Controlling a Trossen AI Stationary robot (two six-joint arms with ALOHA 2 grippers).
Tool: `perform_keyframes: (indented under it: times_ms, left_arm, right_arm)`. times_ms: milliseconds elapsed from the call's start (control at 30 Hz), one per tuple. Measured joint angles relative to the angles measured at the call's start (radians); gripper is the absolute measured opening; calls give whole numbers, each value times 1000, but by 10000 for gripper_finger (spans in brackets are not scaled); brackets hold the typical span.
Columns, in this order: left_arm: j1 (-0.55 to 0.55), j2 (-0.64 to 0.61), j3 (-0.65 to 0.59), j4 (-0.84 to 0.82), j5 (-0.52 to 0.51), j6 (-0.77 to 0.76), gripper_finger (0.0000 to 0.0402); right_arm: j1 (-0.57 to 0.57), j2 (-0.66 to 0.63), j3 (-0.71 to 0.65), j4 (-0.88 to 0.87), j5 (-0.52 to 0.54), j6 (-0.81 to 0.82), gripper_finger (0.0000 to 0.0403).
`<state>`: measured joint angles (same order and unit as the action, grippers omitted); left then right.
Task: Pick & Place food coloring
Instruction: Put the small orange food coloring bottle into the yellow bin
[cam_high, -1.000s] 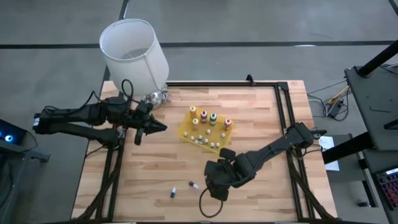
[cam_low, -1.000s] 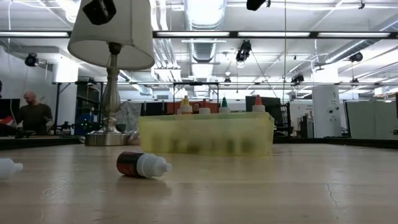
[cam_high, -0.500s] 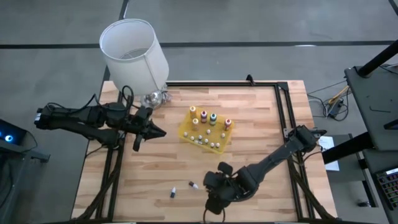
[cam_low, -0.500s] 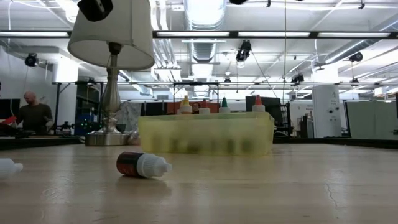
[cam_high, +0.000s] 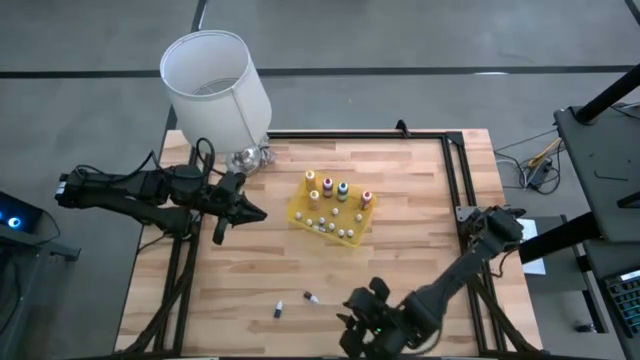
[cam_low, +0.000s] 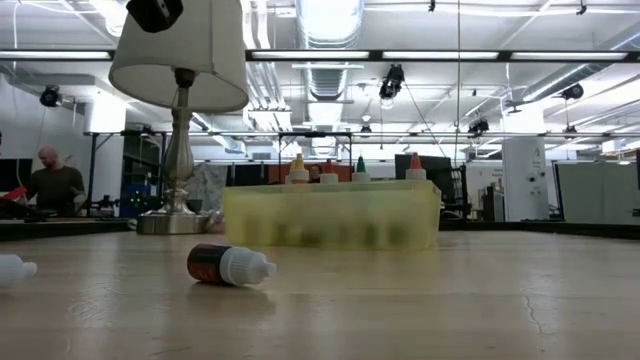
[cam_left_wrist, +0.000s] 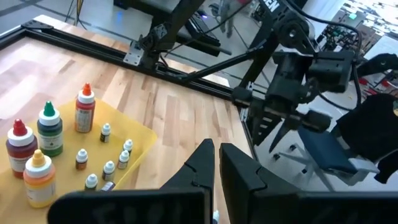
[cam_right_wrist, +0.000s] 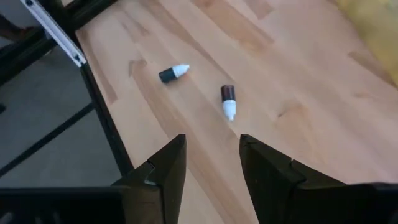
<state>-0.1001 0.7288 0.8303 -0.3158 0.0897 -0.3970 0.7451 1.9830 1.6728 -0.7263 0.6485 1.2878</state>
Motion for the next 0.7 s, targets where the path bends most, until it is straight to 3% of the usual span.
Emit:
perform_keyframes:
  times_ms: [500, 700]
  left_arm:
    - [0, 0, 0, 0, 0, -2, 0]
    - [0, 2, 0, 0, -1, -111, 0]
  right_arm:
    - [94, -45, -204, 12, 29, 89, 117]
    - [102, -44, -318, 127, 74, 144, 114]
